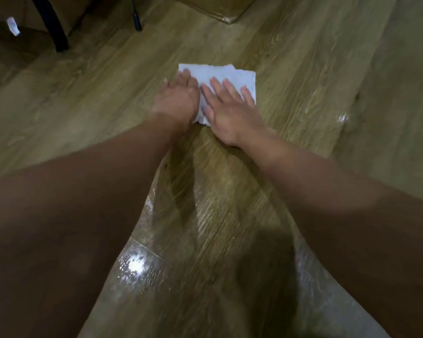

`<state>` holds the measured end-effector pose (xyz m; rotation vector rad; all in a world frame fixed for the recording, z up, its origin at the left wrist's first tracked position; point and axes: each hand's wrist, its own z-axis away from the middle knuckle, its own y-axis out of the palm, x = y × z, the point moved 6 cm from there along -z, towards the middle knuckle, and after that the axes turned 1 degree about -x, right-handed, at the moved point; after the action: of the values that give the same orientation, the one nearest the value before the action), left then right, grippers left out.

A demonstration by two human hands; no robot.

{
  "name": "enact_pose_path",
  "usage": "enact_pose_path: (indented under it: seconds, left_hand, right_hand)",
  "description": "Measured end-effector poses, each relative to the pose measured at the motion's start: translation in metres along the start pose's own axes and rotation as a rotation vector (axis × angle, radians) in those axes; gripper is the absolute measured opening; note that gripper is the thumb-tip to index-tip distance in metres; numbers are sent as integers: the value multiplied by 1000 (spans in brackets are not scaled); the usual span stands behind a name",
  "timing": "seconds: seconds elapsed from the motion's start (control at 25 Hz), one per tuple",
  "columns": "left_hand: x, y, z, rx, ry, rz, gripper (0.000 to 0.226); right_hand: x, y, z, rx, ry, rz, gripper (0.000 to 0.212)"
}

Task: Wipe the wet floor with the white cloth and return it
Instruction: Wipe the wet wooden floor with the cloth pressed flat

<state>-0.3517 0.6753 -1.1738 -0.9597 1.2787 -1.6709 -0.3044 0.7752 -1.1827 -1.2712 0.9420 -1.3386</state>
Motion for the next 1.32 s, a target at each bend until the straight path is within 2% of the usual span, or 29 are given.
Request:
enact_pose_path:
  seconds: [0.12, 0.24, 0.36, 0.44, 0.6, 0.68, 0.76, 0.88, 1.0, 1.08, 1.24, 1.32]
  left_hand:
    - [1, -7, -5, 75, 13, 83, 59]
    - [-3, -6, 53, 34, -73, 275, 54]
    - [-13, 13, 141, -50, 11, 181, 59]
    - [-6, 28, 164, 2, 25, 100, 64]
    - [14, 21, 95, 89, -21, 38, 60]
    - [19, 11, 56, 204, -77, 4, 67]
    - [17, 5, 54, 247, -116, -49, 72]
    - [-5, 11, 111, 176, -87, 16, 63]
    - [-42, 26, 190, 193, -37, 119, 66]
    - [-54, 32, 202, 162, 10, 89, 62]
    - [-19, 18, 124, 88, 36, -20, 60]
    - [-1, 9, 73, 208, -40, -17, 64]
  right_hand:
    - [3, 5, -2, 46, 13, -36, 53]
    - [14, 7, 52, 47, -111, -49, 53]
    - [41, 20, 125, -7, -242, 48, 55]
    - [47, 25, 138, 9, -254, 70, 56]
    - [47, 16, 66, 37, -165, 36, 53]
    - [46, 14, 31, 91, -107, -3, 56]
    - [48, 15, 33, 102, -103, -20, 57]
    - [43, 17, 93, 73, -205, 20, 54]
    - [43, 28, 177, 26, -303, 114, 54]
    - [39, 31, 197, -10, -307, 115, 53]
    - [39, 19, 119, 28, -209, 70, 54]
    - [40, 15, 60, 73, -89, 2, 57]
